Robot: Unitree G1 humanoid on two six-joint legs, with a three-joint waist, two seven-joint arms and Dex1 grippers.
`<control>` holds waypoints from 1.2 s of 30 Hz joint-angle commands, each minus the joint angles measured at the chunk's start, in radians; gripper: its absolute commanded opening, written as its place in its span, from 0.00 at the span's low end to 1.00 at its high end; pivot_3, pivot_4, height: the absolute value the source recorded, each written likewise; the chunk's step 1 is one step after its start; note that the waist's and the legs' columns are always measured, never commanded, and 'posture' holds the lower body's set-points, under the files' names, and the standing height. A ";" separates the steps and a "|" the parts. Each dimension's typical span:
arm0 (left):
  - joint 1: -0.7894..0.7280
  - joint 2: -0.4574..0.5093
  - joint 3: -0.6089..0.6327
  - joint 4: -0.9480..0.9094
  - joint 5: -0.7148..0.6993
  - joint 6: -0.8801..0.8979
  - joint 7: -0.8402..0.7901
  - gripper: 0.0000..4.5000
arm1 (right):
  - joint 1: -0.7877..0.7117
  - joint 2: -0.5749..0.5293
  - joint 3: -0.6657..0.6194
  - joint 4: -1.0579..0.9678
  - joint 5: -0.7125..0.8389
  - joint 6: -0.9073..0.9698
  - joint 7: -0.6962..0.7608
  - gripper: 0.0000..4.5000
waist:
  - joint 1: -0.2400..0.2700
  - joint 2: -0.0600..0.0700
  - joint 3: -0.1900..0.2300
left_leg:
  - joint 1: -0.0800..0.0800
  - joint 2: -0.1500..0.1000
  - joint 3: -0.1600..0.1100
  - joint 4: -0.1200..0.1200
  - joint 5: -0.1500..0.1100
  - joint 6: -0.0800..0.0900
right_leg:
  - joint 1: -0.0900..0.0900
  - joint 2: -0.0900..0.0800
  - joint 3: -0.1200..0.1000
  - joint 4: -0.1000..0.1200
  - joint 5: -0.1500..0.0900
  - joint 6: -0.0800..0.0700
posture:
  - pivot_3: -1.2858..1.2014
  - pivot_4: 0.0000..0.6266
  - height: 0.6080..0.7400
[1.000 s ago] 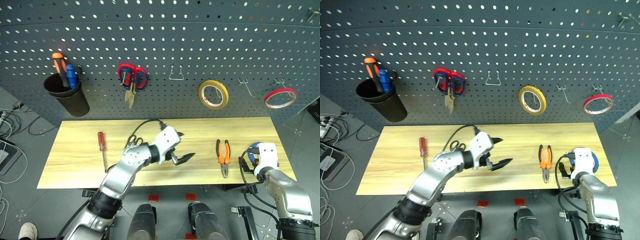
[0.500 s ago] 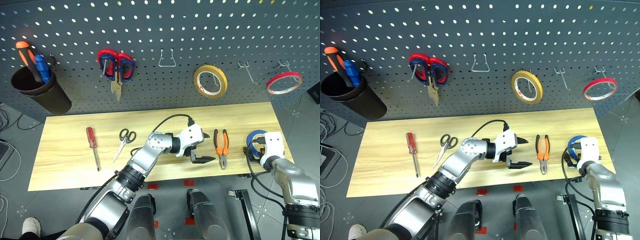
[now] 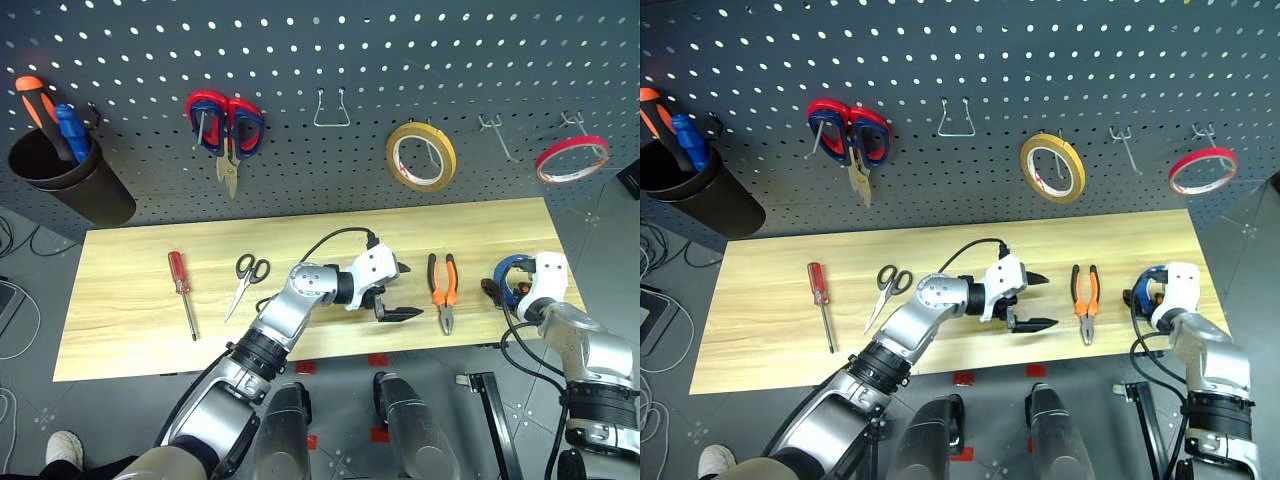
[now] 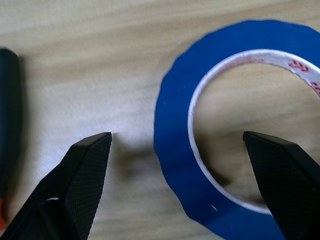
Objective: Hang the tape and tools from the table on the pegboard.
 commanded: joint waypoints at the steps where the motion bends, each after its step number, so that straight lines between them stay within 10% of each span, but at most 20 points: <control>1: -0.010 -0.009 0.015 -0.037 -0.008 0.010 0.008 1.00 | 0.016 -0.005 0.008 0.048 0.014 -0.012 0.032 0.87 | 0.000 -0.001 0.001 | 0.000 0.000 0.000 0.000 0.000 0.000 | 0.000 0.000 0.000 0.000 0.000 0.000 | 0.54 0.73 1.00; 11: 0.009 0.000 0.016 -0.057 0.003 0.018 0.017 1.00 | 0.010 -0.020 0.039 0.101 -0.019 -0.048 0.025 0.17 | 0.001 -0.004 0.002 | 0.000 0.001 -0.001 0.000 0.001 -0.002 | 0.001 0.000 -0.002 0.000 0.000 0.000 | 0.55 0.72 1.00; 24: 0.064 0.008 0.039 -0.204 -0.041 0.066 0.025 1.00 | 0.171 -0.024 0.163 -0.239 -0.123 -0.147 -0.009 0.16 | 0.001 0.000 -0.002 | -0.003 0.001 -0.003 -0.002 0.004 -0.004 | -0.003 0.000 0.001 -0.002 0.004 0.007 | 0.52 0.52 1.00; 36: 0.314 0.149 0.171 -0.668 -0.163 0.310 0.126 1.00 | 0.404 -0.025 0.381 -0.633 -0.442 -0.518 -0.137 0.16 | -0.004 0.004 -0.119 | -0.031 -0.003 -0.003 0.016 0.005 -0.002 | -0.031 -0.003 0.001 0.012 0.005 0.007 | 0.52 0.27 1.00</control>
